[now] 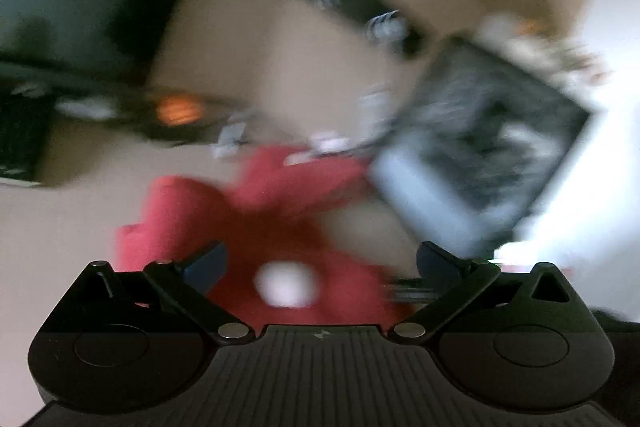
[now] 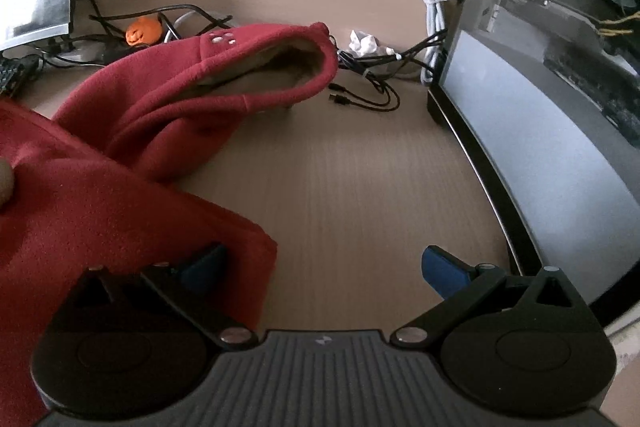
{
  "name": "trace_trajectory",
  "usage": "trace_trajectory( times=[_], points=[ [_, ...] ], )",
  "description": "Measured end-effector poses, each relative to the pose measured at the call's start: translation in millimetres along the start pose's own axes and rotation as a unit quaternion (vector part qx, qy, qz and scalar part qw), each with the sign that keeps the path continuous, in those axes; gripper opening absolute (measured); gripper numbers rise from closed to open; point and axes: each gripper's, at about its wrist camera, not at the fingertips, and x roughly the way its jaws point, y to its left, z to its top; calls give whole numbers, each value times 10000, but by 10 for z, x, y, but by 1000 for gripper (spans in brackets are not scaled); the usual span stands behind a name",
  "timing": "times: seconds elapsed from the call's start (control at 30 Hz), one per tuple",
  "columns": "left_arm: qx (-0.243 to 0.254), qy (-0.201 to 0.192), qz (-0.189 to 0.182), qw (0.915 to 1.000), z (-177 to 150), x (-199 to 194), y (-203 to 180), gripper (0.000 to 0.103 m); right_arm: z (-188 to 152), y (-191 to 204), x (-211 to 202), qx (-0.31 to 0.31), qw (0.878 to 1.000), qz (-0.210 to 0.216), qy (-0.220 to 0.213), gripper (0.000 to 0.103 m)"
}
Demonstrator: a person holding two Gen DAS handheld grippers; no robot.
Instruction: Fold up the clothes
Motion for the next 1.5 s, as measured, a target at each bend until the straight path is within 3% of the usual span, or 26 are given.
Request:
trace_trajectory(
  times=[0.03,0.07,0.27,0.4,0.57,0.7,0.77,0.9,1.0,1.1,1.2,1.3,1.37,1.5],
  points=[
    [-27,150,759,9970,-9,219,97,103,-22,13,-17,9,10000,0,-7,103],
    [-106,343,1227,9918,-22,407,199,103,-40,18,-31,19,10000,-4,-6,103],
    [849,479,1606,9822,-184,818,21,103,-123,-39,-84,104,9999,100,48,103],
    [500,510,1467,9866,-123,791,145,103,-116,-57,-69,173,9997,173,100,103],
    [653,466,1409,9868,-65,533,61,103,54,-121,-124,-32,9993,343,176,103],
    [633,470,1275,9887,-58,260,-35,103,319,-444,-388,807,9938,690,-339,103],
    [589,448,1166,9904,-86,110,-104,103,411,-457,-331,793,9944,624,-321,103],
    [-62,803,1,9968,-271,109,-203,103,377,-170,33,15,9991,406,83,103],
    [-565,1070,-901,9886,-413,116,-277,103,185,169,162,-741,9971,154,120,103],
    [-621,1325,-554,9877,-549,307,-218,103,106,280,60,-612,9979,143,125,103],
    [-617,1272,-155,9898,-427,287,-1,103,-15,409,-97,-544,9963,591,309,103],
    [-610,1203,244,9906,-291,256,224,103,-140,802,-382,-865,9880,1228,370,103],
    [-604,1155,510,9902,-200,236,374,103,-215,1136,-580,-1158,9777,1710,375,103],
    [-592,1058,1039,9872,-19,194,673,103,-230,1686,-897,-1632,9444,2844,249,103]
  ],
)
